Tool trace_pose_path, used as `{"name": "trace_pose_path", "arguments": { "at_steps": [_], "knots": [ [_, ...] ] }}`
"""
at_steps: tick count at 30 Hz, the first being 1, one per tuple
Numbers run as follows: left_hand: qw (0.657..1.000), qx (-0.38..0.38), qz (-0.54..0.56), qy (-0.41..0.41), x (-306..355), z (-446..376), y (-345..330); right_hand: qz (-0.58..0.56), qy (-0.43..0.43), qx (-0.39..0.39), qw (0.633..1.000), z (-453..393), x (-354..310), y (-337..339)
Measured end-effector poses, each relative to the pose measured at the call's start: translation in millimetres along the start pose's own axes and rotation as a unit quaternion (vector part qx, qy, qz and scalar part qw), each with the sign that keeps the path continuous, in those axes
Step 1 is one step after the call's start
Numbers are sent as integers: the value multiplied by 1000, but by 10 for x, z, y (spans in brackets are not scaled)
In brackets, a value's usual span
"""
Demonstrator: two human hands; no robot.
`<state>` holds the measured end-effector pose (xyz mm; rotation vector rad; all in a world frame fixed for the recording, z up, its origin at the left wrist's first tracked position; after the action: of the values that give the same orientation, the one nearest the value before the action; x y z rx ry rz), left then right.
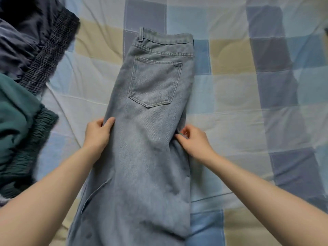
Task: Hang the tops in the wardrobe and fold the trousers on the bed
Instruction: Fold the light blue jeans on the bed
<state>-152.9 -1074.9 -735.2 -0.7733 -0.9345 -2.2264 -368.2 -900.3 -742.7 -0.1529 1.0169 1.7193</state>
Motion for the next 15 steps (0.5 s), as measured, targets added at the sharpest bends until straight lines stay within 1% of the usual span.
{"name": "trace_pose_path", "arguments": {
  "at_steps": [1, 2, 3, 5, 6, 7, 10, 11, 12, 14, 15],
  "knots": [
    [1000, 9, 0, 1, -1, -5, -1, -3, 27, 8, 1000, -5, -2, 17],
    [1000, 19, 3, -1, -4, -18, 2, -56, 40, 22, 997, -9, 68, 45],
    [1000, 21, 10, -4, -18, -52, 2, -138, 33, 46, 989, 2, 182, 102],
    [1000, 11, 22, -9, -80, -105, -7, -298, -19, 99, 949, 68, 465, 187],
    [999, 6, 30, -8, -113, -104, -9, -349, -45, 109, 930, 104, 581, 202],
    [999, 5, 43, -6, -144, -114, -7, -375, -64, 114, 918, 119, 642, 209],
    [997, 0, 76, 10, -182, -15, 47, -420, -79, 103, 898, 185, 575, 183],
    [998, -5, 67, 19, -217, 48, 73, -413, -73, 92, 903, 241, 542, 147],
    [999, -13, 44, 28, -278, 180, 115, -383, -72, 75, 918, 361, 526, 91],
    [999, -34, -4, 41, -448, 470, 179, -334, -83, 21, 939, 567, 540, -51],
    [997, -44, -17, 54, -574, 619, 176, -330, -88, -1, 940, 647, 571, -126]
  ]
}}
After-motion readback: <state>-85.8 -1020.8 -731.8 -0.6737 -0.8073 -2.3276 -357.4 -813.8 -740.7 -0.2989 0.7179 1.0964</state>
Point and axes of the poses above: each hand's wrist, its own z-axis away from the middle knuckle, its own y-axis out of the back of the hand, x = y × z, the point moved 2 cm from there along -z, towards the middle knuckle, and after that the axes turned 14 degrees about -x, right-handed, at the moved point
